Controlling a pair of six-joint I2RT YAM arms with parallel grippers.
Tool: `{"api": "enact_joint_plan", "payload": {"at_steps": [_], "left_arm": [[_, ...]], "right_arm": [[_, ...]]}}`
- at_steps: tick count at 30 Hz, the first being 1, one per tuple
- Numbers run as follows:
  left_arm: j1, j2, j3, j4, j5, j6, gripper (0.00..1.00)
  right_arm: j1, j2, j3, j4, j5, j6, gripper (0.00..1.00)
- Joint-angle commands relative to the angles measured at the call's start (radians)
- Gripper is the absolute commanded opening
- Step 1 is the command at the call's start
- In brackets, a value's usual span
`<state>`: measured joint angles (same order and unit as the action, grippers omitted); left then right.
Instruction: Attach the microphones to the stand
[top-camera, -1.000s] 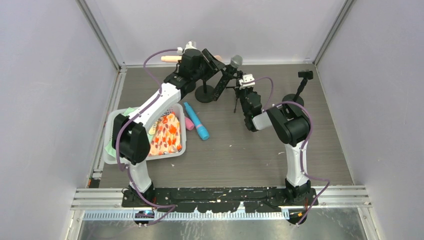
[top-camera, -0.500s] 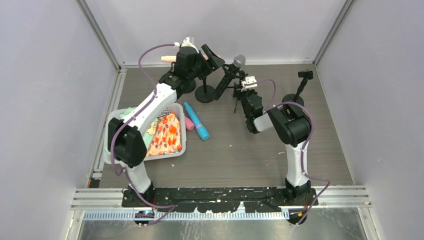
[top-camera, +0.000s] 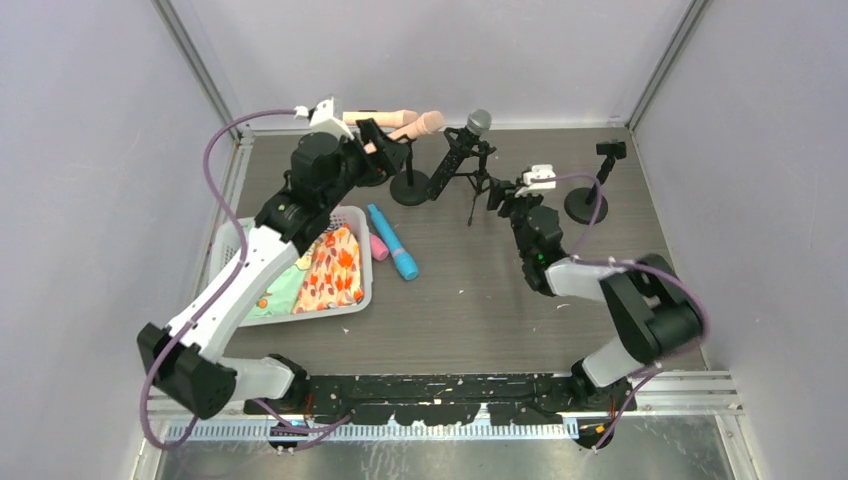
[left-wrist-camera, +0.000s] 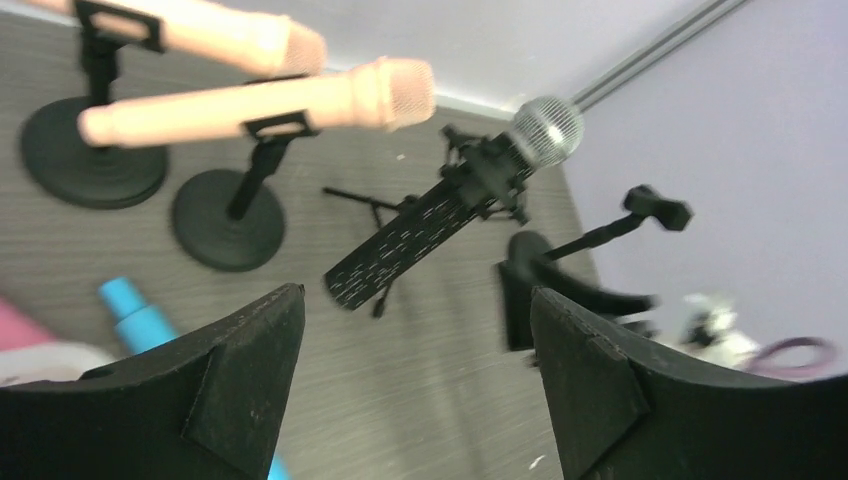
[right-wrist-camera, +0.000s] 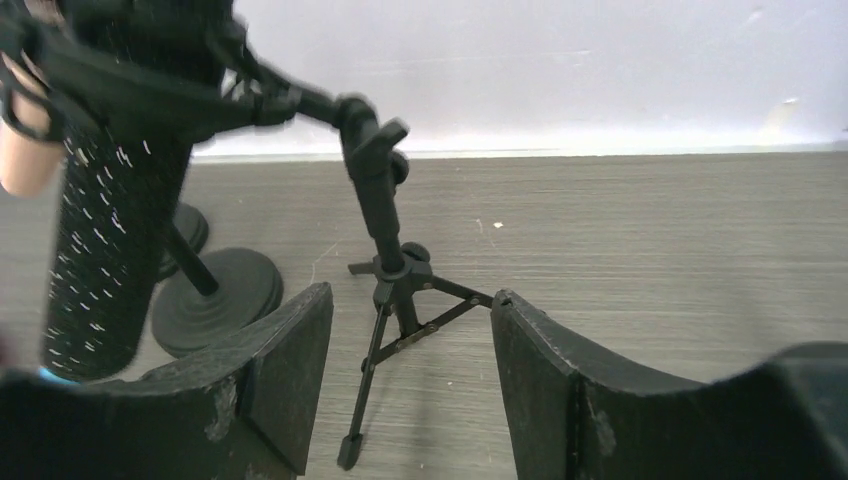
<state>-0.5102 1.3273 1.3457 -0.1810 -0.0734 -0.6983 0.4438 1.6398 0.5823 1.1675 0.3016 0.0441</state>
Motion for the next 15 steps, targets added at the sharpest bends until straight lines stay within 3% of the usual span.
{"api": "enact_joint_plan", "payload": {"at_steps": [1,7,11,15], "left_arm": [[0.004,-0.136,-0.125,-0.07,-0.107,0.106,0.84],[0.004,-0.268,-0.278,-0.111,-0.155,0.109,0.86],[0.006,-0.292,-0.316,-0.122,-0.141,0.097,0.87],[0.006,-0.296,-0.338,-0.132,-0.124,0.093,0.88]], "right_arm": [[-0.004,-0.285,0.021,-0.463,0.163,0.163,0.65],[-0.16,-0.506,0.07,-0.947,0.207,0.306,0.69],[-0.297,-0.532,0.099,-1.046,0.213,0.299,0.76],[-0.403,-0.472,0.12,-0.989,0.196,0.254,0.8]]}}
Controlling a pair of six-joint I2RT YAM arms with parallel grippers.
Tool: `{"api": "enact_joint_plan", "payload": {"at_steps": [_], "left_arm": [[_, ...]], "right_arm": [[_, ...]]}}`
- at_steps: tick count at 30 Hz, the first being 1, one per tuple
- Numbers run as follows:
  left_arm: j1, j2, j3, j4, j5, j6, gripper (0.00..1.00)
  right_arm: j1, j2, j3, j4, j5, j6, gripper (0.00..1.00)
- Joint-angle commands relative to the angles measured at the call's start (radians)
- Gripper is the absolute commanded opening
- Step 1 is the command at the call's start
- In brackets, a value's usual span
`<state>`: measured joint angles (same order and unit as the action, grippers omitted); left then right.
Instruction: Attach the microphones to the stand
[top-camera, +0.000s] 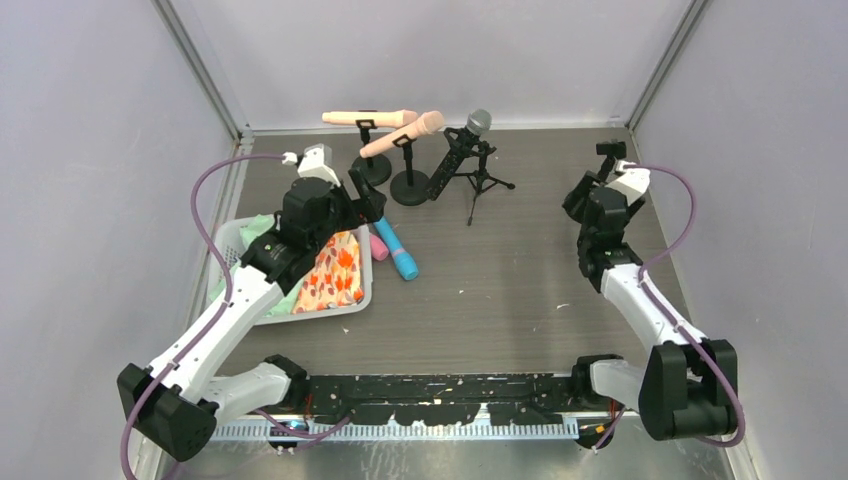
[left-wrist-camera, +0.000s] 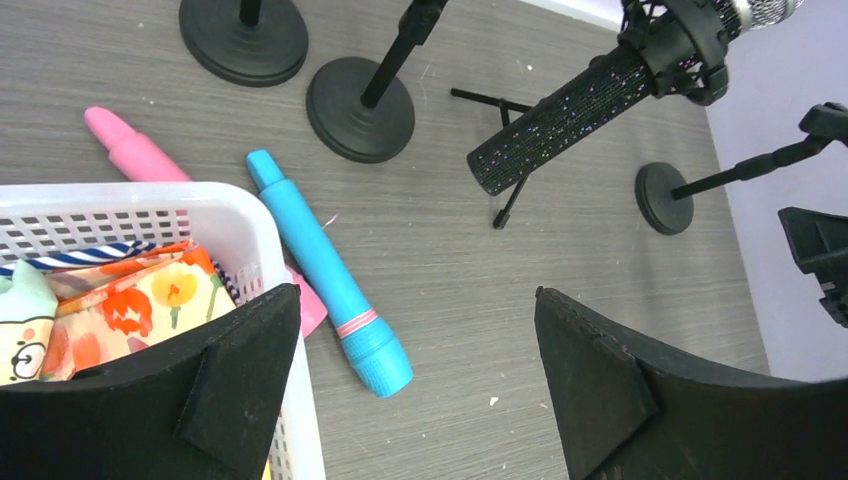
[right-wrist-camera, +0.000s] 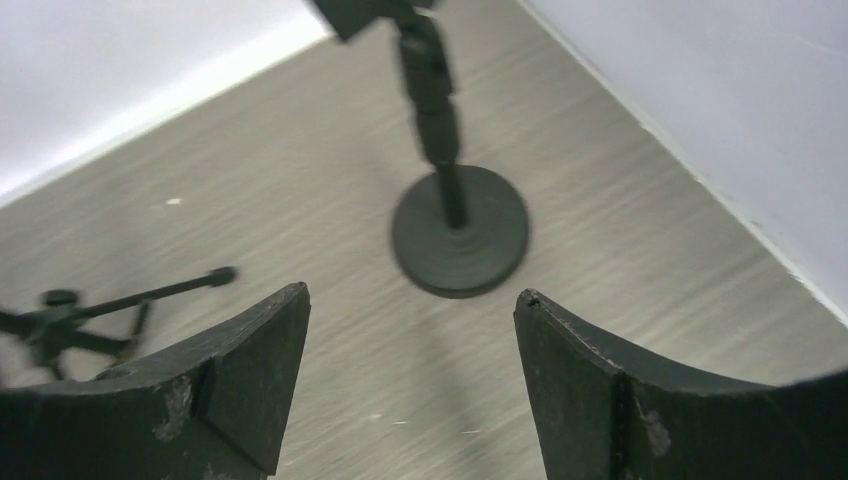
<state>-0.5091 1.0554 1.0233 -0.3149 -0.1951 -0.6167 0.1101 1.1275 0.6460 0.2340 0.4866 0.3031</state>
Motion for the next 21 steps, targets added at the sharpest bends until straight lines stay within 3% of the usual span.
{"api": "enact_joint_plan", "payload": {"at_steps": [1,13,21], "left_arm": [[0.006,-0.025,-0.023,0.004,0.001,0.012,0.88],[0.008,-0.044,-0.113,0.031,0.011,-0.009,0.91],[0.009,-0.063,-0.118,0.015,-0.011,-0.004,0.91]], "right_arm": [[-0.091,0.065,0.063,-0.034,0.005,-0.016,0.8],[-0.199,0.424,0.135,0.381,-0.085,-0.16,0.79],[-0.216,0.616,0.209,0.566,-0.131,-0.239,0.67]]}}
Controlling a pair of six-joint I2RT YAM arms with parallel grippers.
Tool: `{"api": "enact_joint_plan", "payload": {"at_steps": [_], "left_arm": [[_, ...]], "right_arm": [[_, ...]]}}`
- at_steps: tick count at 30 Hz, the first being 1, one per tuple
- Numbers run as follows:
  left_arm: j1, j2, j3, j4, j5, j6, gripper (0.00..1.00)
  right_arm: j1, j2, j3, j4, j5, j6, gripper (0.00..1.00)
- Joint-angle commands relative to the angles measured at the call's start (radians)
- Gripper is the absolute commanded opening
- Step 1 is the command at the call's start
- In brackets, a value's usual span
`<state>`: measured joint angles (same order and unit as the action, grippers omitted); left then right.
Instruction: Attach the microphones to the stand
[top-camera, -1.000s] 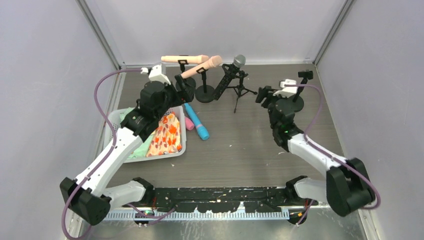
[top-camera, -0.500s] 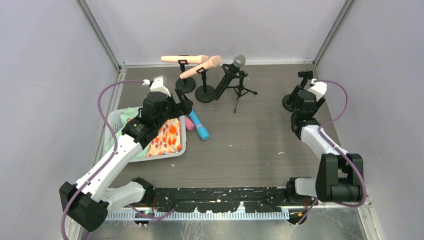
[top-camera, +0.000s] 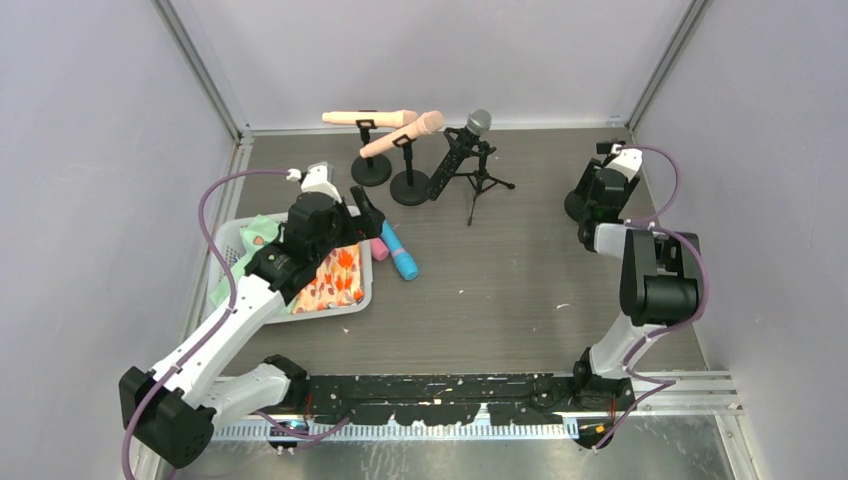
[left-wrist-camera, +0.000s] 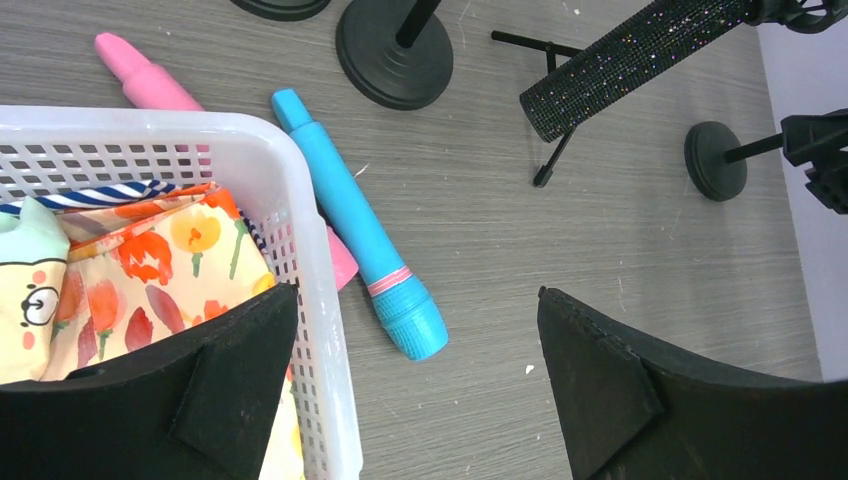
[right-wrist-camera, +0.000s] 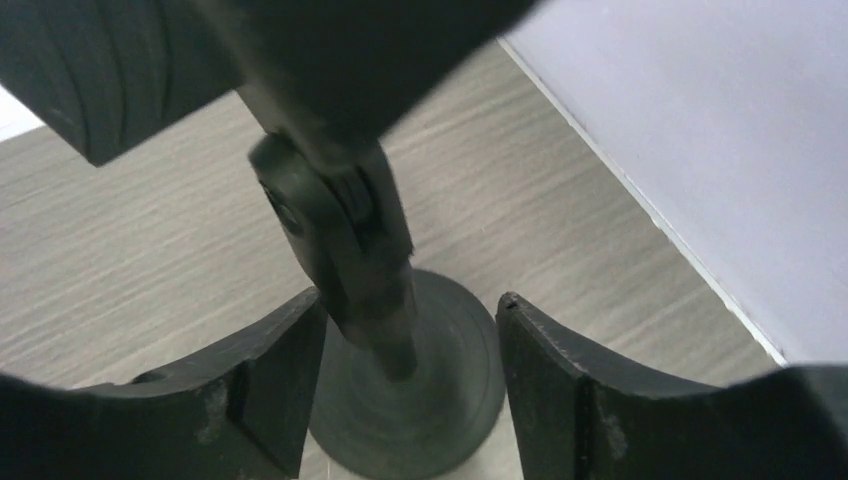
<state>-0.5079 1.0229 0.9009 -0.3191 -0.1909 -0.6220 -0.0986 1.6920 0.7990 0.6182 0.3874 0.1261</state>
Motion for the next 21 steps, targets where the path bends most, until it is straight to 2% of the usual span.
{"api": "enact_joint_plan", "payload": {"at_steps": [1,9,16,21], "left_arm": [[0.009,-0.032,0.003,0.016,-0.018,0.004,0.91],[0.011,-0.039,-0.023,0.003,-0.035,-0.007,0.91],[0.011,-0.04,-0.046,0.009,-0.052,-0.02,0.91],[0.01,-0.036,-0.056,0.014,-0.046,-0.032,0.89]], "right_arm": [[-0.01,0.067,0.065,0.197,-0.042,-0.07,0.65],[-0.018,0.13,0.113,0.206,-0.089,-0.092,0.33],[0.002,0.034,0.035,0.184,-0.175,-0.032,0.06],[0.112,-0.085,-0.06,0.153,-0.176,-0.067,0.02]]}}
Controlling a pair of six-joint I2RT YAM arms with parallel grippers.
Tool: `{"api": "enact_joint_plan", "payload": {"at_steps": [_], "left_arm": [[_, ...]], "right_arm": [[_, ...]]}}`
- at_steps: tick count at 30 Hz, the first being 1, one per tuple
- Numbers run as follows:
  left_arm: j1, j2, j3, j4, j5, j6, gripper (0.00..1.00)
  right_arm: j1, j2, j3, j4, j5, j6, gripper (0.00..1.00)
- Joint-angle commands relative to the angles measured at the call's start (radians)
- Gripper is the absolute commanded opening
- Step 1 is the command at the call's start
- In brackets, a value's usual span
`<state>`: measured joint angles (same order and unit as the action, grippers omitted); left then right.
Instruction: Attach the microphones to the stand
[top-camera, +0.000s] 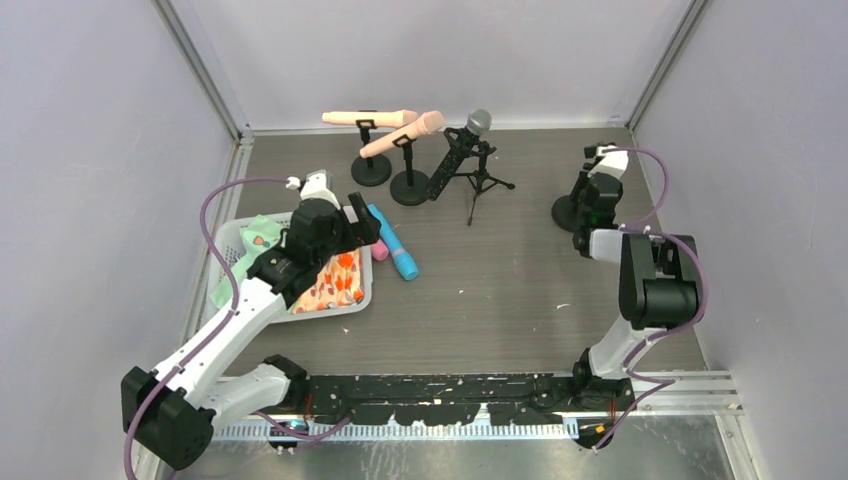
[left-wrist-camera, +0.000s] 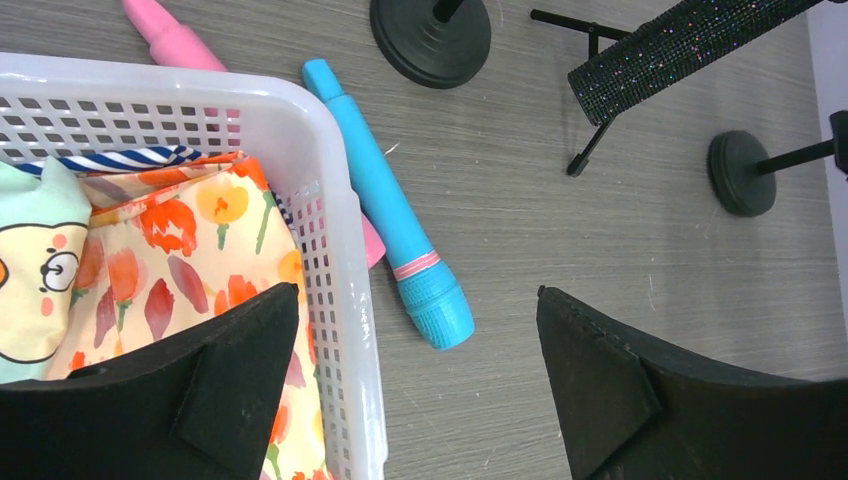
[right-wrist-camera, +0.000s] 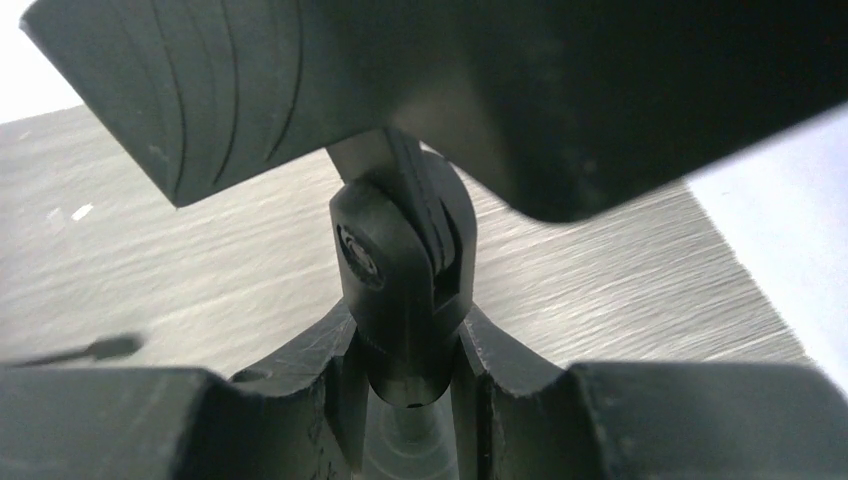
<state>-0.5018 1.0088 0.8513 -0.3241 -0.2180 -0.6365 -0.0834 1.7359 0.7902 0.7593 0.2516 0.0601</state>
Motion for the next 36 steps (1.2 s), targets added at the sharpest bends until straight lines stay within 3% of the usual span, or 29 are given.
{"api": "enact_joint_plan", "payload": {"at_steps": [1,5,13,21,28,31,36], "left_arm": [[0.001,-0.02,-0.007,0.019,-0.02,-0.02,0.89],[-0.041,-0.006,-0.012,0.008,-0.069,-0.018,0.89],[-0.237,0.106,0.016,-0.033,-0.29,-0.096,0.92],[-0.321,0.252,0.103,-0.058,-0.394,-0.181,0.95],[-0.369,0.443,0.259,-0.195,-0.445,-0.309,0.98],[-0.38,0.513,0.297,-0.218,-0.465,-0.367,0.98],[-0.382,0.657,0.431,-0.384,-0.532,-0.472,0.98]], "right_arm": [[0.153,-0.152,-0.076,0.005,-0.028,-0.009,0.01],[0.309,-0.233,-0.138,-0.007,0.026,-0.019,0.01],[0.596,-0.308,-0.268,0.078,0.148,-0.055,0.03],[0.777,-0.383,-0.374,0.132,0.283,-0.103,0.06],[0.88,-0.551,-0.429,-0.013,0.428,-0.022,0.06],[0.888,-0.641,-0.456,-0.113,0.42,0.043,0.17],[0.891,-0.767,-0.484,-0.204,0.407,0.094,0.49]]}}
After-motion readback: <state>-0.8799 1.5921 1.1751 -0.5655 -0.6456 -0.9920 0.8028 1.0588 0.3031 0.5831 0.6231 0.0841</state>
